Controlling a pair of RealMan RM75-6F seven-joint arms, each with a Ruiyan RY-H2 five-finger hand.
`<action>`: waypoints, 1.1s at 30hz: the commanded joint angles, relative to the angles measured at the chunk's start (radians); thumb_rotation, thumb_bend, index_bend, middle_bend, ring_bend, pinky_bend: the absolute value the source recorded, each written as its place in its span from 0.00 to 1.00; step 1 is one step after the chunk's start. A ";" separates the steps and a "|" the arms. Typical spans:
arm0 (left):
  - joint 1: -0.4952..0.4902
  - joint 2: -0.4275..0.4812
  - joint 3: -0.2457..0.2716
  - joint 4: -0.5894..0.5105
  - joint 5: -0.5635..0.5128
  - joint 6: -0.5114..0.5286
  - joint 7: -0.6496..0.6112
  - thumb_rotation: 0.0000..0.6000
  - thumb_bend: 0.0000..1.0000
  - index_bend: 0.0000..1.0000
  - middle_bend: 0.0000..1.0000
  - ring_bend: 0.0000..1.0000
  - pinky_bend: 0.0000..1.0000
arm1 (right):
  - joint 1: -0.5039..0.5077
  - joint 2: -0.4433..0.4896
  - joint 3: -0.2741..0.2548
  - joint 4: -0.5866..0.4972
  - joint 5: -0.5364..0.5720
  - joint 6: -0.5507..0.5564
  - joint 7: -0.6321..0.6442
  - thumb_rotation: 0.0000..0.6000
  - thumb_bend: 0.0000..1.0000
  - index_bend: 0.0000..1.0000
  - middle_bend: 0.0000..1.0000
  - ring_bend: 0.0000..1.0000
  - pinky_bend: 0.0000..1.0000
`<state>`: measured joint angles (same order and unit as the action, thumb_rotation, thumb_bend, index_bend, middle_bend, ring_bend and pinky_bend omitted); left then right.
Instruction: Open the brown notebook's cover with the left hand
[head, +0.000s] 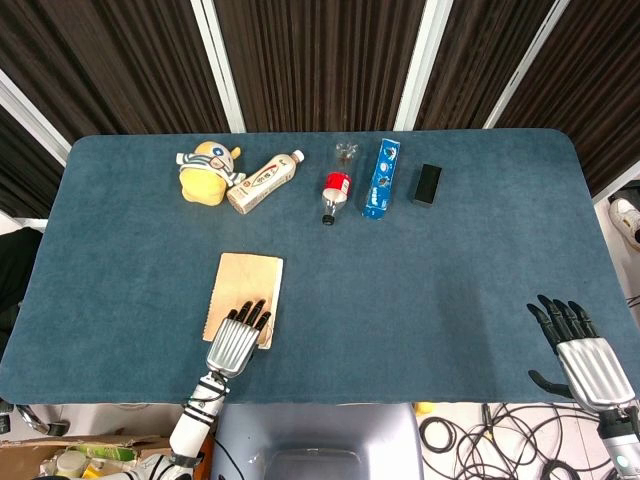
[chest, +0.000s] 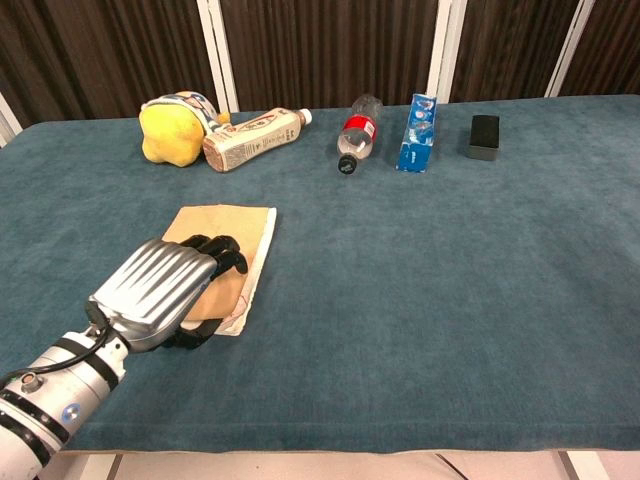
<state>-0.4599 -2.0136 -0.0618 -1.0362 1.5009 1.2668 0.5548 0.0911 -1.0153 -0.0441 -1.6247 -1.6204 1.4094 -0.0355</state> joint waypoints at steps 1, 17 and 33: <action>0.001 0.001 0.001 0.001 -0.001 0.000 0.002 1.00 0.36 0.32 0.19 0.23 0.52 | 0.001 0.001 0.000 -0.002 0.002 -0.003 -0.002 1.00 0.12 0.00 0.00 0.00 0.05; 0.006 0.004 -0.002 0.010 -0.005 0.014 0.016 1.00 0.36 0.40 0.19 0.23 0.52 | 0.006 0.002 0.000 -0.003 0.000 -0.011 -0.001 1.00 0.12 0.00 0.00 0.00 0.05; 0.011 0.002 -0.012 0.033 0.005 0.059 0.037 1.00 0.48 0.60 0.21 0.24 0.54 | 0.013 0.006 -0.005 -0.002 -0.007 -0.022 0.003 1.00 0.12 0.00 0.00 0.00 0.05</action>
<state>-0.4495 -2.0110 -0.0730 -1.0064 1.5028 1.3208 0.5945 0.1045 -1.0090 -0.0486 -1.6272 -1.6277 1.3874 -0.0320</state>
